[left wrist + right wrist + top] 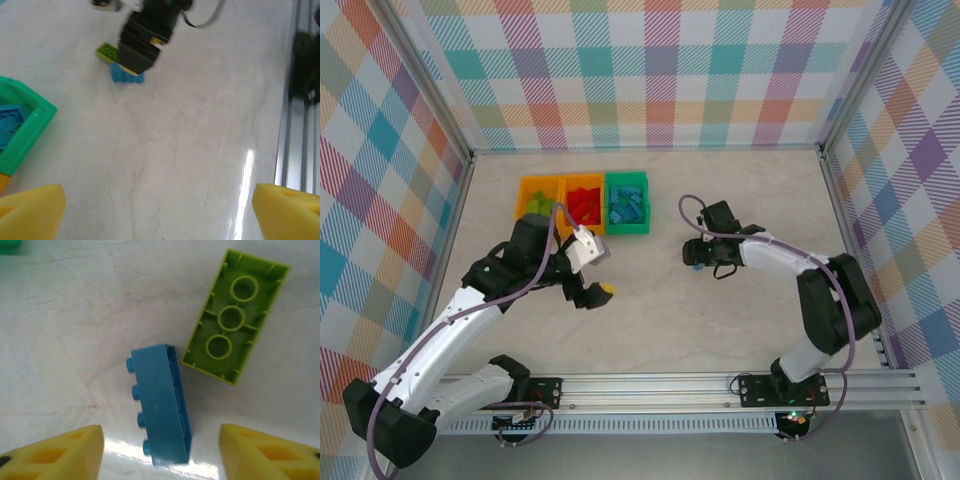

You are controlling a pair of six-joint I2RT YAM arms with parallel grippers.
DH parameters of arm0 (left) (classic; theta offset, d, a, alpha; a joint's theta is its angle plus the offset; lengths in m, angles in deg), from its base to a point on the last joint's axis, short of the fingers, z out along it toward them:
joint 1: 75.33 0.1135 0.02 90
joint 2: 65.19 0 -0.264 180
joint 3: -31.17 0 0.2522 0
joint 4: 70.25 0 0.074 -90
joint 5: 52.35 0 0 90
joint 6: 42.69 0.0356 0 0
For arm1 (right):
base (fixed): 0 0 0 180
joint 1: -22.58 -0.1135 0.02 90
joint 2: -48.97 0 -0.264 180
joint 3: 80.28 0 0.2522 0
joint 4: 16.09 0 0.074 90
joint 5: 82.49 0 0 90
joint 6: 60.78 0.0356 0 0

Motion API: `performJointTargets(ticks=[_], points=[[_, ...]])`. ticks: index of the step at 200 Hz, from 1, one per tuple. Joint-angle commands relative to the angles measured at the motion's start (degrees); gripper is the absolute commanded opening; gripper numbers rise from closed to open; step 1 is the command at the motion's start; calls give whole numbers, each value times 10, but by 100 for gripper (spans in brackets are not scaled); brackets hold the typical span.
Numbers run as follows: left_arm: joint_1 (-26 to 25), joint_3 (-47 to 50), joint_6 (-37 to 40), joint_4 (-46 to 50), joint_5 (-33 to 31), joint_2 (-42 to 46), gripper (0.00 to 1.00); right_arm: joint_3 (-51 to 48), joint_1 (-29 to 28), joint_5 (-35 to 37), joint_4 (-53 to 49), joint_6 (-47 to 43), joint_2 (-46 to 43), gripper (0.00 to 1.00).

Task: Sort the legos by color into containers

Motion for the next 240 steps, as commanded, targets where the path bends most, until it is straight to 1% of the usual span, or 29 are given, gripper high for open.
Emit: performJointTargets(ticks=[1,22,26,39,49,63,87,99,113,132,171,179,196,221,231,240], points=[[-3,-2,111,16,44,6,100,14,2,-32,35,2,29,52],[-3,1,127,27,43,3,100,6,2,-37,42,7,35,35],[-3,2,129,29,40,4,100,4,2,-40,43,7,33,31],[-3,9,133,22,27,7,100,1,1,-38,34,7,18,21],[-3,17,131,8,11,13,100,3,0,-37,19,8,-5,16],[-3,29,125,-20,-8,30,100,1,-10,-32,12,4,-55,13],[-2,66,105,-103,-47,74,100,12,-34,-35,25,9,-135,11],[-2,85,102,-137,-63,95,100,24,-46,-43,47,14,-153,11],[-2,97,101,-156,-75,108,100,39,-56,-57,90,13,-149,11],[-2,97,100,-156,-84,108,100,81,-60,-70,140,1,-95,11],[-3,97,94,-153,-77,98,100,218,-60,-107,196,-24,80,11],[-4,97,94,-154,-77,97,100,251,-60,-112,198,-26,116,13],[-4,99,94,-153,-83,96,100,317,-60,-113,190,-24,188,13],[-5,101,95,-152,-88,91,100,419,-60,-111,141,-13,276,15],[-6,102,95,-154,-87,89,100,455,-61,-116,122,-13,301,18],[-6,102,95,-155,-86,87,100,486,-62,-117,101,-14,320,25]])
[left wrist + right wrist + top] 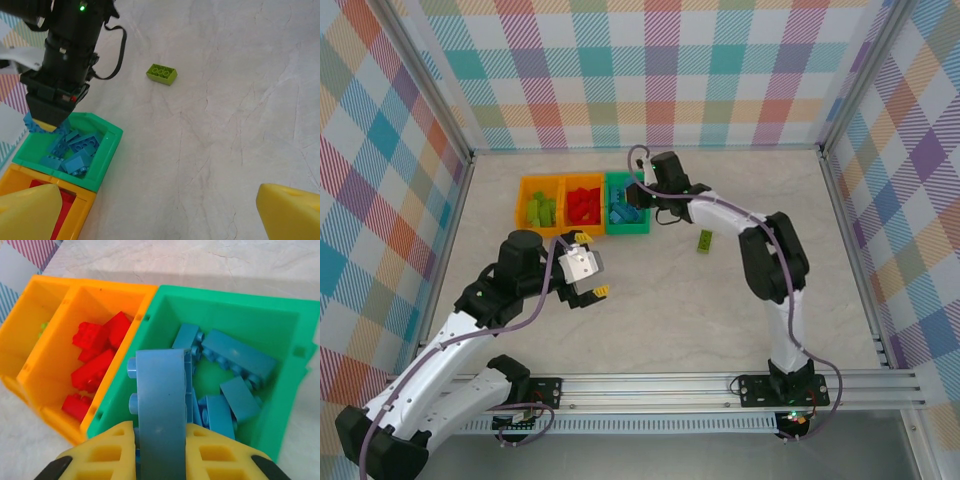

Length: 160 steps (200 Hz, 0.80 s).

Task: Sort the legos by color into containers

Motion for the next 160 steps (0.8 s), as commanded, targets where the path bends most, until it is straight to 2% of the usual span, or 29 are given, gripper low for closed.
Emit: performJointTargets(ticks=[1,13,26,46,73,87,117,141,160], points=[[-6,9,-6,-20,1,-4,100,81,-2,-15,-45,-1,31,25],[-6,8,-7,-21,2,-6,100,113,-3,-17,-72,-3,47,31],[-6,10,-12,-26,-3,-7,100,123,-3,-9,-89,-2,46,44],[-6,15,-22,-39,-18,-4,100,105,-3,4,-95,-5,18,49],[-6,18,-39,-52,-37,-6,100,53,-2,13,-108,-10,-55,51],[-6,15,-56,-56,-40,-9,100,-7,-1,17,-96,-5,-118,54],[-6,4,-117,-85,-69,-22,100,-207,9,36,-38,37,-285,61],[-5,-28,-210,-80,-116,-49,100,-335,26,41,-39,69,-408,64],[-6,-76,-306,-40,-149,-83,100,-421,46,57,-82,92,-504,67]])
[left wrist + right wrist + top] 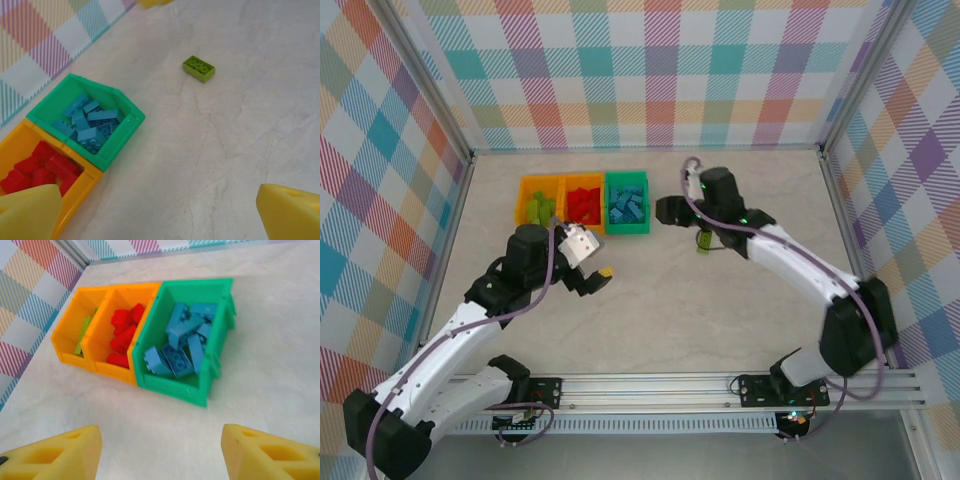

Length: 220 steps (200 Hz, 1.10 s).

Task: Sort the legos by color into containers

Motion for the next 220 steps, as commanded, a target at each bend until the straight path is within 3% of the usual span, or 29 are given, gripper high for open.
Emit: performJointTargets(ticks=[1,28,58,79,127,163,187,220], points=[[-5,-68,-147,19,-58,-32,100,-90,23,24,-41,45,-83,67],[-30,-169,-311,81,-87,-104,98,-153,52,46,-162,74,-200,72],[-126,-238,-460,88,-155,-212,96,-174,71,34,-288,104,-315,82],[-171,-311,-521,107,-160,-328,96,-164,73,26,-362,118,-356,85],[-204,-536,-530,172,-161,-591,98,-167,73,16,-456,146,-440,96],[-204,-760,-492,268,-202,-791,100,-178,72,4,-482,157,-482,98],[-205,-908,-460,332,-177,-896,100,-186,72,1,-485,153,-490,100],[-204,-936,-458,323,-172,-945,97,-191,73,-8,-488,153,-493,100]])
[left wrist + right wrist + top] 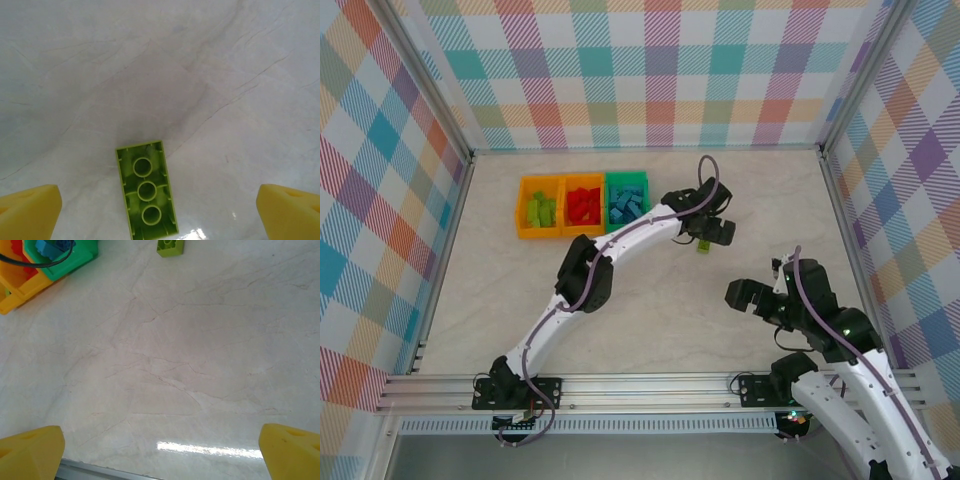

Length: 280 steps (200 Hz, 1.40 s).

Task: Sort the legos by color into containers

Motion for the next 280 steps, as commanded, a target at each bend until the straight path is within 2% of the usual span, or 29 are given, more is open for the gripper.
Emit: performJointTargets(ticks=[1,16,45,63,89,134,169,204,237,280], points=[[-1,-25,15,45,2,-21,96,-5,2,-15,-18,6,-8,100],[-1,-22,15,42,9,-30,89,-5,2,-17,-20,9,-11,100],[-3,-6,16,28,28,-36,61,0,1,-16,-35,16,-16,100],[-3,-4,22,26,36,-38,47,2,2,-2,-52,28,-19,100],[-4,-3,32,25,43,-31,34,10,1,8,-66,45,-20,100],[-4,1,38,18,30,-16,28,29,1,7,-45,50,-12,100],[-3,5,49,18,55,13,29,26,2,-3,-13,51,7,100],[-3,47,61,4,33,69,29,23,2,-15,16,50,21,100],[4,81,60,4,37,120,29,26,2,-13,19,44,32,100],[56,186,53,-40,-13,243,29,22,2,-14,23,43,29,100]])
